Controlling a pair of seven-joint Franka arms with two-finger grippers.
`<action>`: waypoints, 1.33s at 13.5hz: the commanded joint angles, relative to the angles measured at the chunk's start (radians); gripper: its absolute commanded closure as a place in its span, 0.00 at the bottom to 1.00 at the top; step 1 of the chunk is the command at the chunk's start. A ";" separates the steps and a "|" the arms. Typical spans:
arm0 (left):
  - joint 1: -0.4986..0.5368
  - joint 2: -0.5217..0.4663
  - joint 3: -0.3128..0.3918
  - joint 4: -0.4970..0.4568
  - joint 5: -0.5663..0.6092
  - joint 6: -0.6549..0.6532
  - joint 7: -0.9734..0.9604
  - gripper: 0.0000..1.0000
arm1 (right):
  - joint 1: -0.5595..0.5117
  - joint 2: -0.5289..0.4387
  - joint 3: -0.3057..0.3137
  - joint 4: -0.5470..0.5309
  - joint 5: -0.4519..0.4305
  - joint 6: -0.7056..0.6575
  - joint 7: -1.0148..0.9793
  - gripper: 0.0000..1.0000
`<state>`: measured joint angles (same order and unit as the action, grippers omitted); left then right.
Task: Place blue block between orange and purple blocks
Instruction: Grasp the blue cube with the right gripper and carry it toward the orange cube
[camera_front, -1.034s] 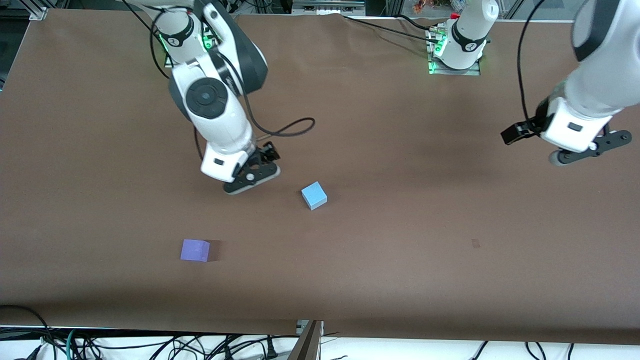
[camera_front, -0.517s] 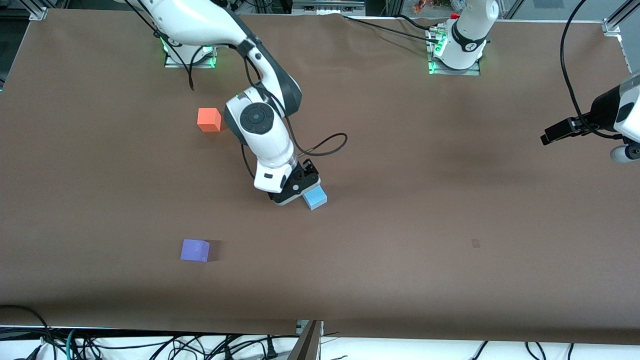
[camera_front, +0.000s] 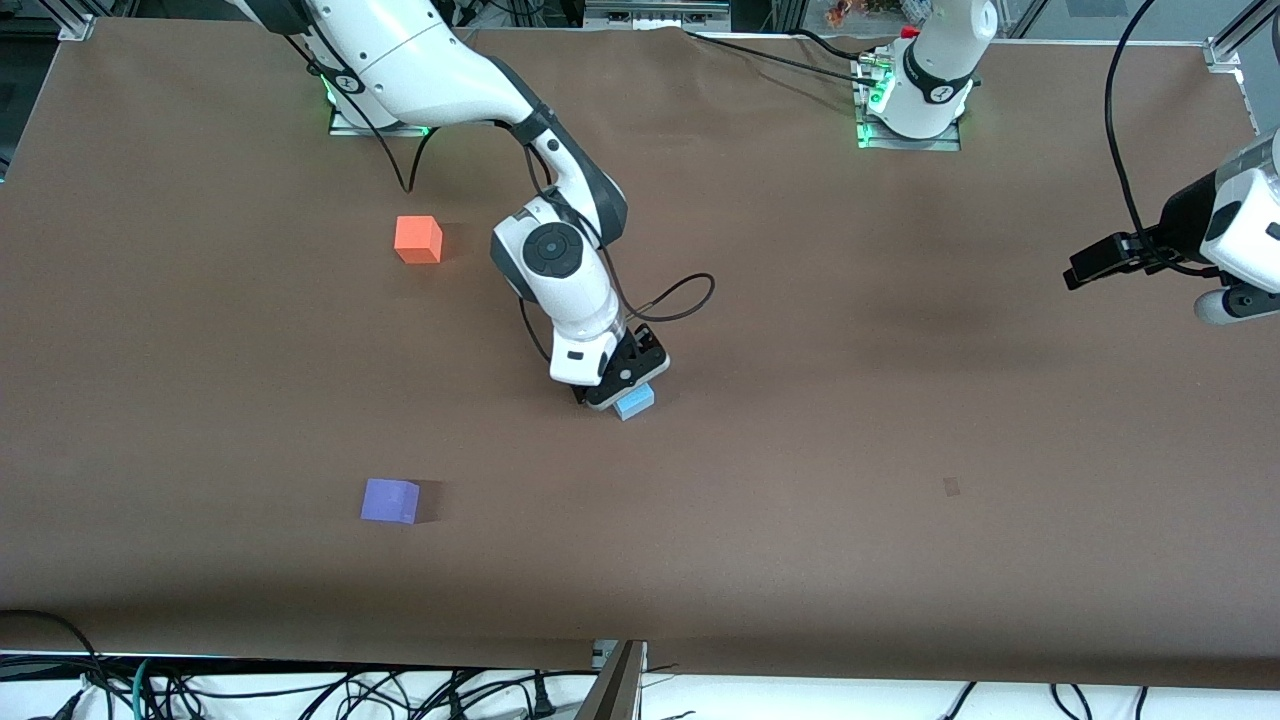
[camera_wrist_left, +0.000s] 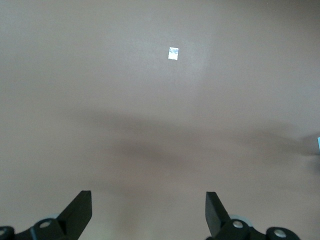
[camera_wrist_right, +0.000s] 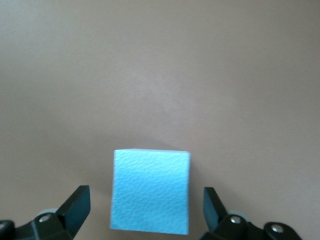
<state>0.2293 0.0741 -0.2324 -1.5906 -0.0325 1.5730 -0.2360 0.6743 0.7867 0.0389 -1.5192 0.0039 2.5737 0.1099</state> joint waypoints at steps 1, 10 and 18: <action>-0.014 0.016 0.014 0.032 -0.010 0.013 0.055 0.00 | 0.016 0.029 -0.001 0.022 0.005 0.011 -0.004 0.00; -0.265 -0.023 0.226 -0.005 0.003 -0.014 -0.003 0.00 | 0.010 0.031 -0.010 0.022 0.007 0.022 -0.006 0.82; -0.248 -0.005 0.228 0.063 0.031 -0.034 0.004 0.00 | -0.064 -0.049 -0.155 0.030 0.024 -0.120 0.189 0.90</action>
<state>-0.0145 0.0568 0.0016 -1.5662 -0.0291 1.5660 -0.2280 0.6220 0.7882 -0.0915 -1.4782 0.0116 2.5385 0.2545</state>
